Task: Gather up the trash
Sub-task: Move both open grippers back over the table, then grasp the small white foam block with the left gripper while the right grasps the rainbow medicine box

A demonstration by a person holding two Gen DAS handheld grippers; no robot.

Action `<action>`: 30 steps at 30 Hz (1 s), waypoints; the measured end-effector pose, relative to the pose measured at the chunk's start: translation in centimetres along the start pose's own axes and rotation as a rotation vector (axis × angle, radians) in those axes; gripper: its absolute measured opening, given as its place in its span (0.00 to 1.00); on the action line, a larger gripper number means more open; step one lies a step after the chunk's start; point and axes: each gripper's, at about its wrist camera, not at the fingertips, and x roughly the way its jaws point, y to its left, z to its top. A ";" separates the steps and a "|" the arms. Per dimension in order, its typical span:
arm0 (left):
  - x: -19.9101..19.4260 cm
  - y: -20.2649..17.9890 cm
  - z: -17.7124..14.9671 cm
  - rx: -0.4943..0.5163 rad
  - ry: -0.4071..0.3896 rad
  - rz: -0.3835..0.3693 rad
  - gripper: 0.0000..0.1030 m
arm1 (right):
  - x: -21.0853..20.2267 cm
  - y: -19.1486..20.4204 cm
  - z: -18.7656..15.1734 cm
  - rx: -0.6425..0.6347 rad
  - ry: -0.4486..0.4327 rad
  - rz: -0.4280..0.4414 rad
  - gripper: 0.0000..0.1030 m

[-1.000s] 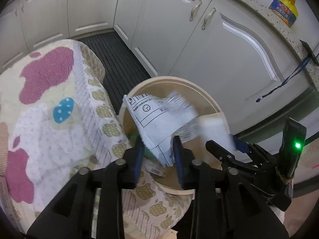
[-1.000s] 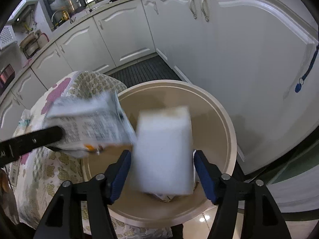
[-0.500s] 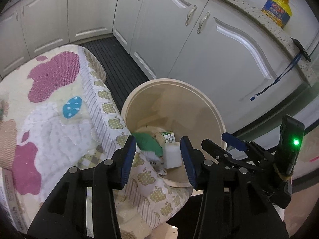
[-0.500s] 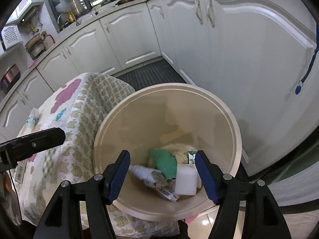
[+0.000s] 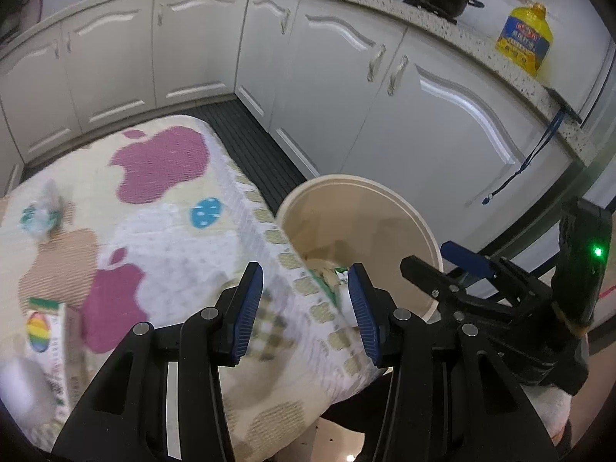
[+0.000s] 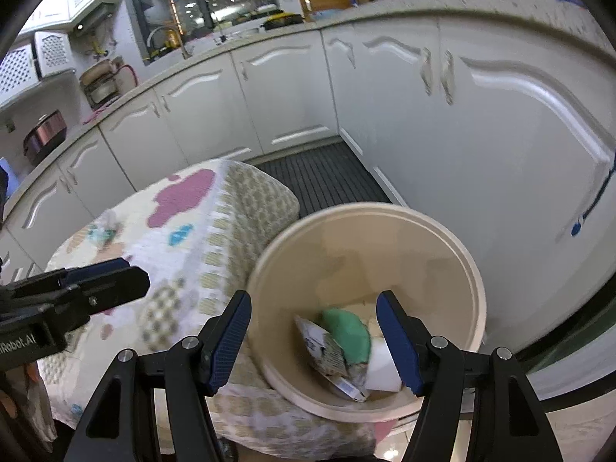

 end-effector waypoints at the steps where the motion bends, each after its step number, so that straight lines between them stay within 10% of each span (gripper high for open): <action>1: -0.5 0.3 -0.1 -0.002 -0.007 0.003 0.43 | -0.2 0.5 0.1 -0.007 -0.005 0.005 0.63; 20: -12.7 13.9 -5.0 -0.150 -0.048 0.044 0.61 | 0.4 13.8 0.0 -0.181 0.036 0.218 0.63; 30: -11.6 17.6 -8.1 -0.219 0.003 0.047 0.62 | 2.8 19.7 -0.9 -0.270 0.094 0.262 0.63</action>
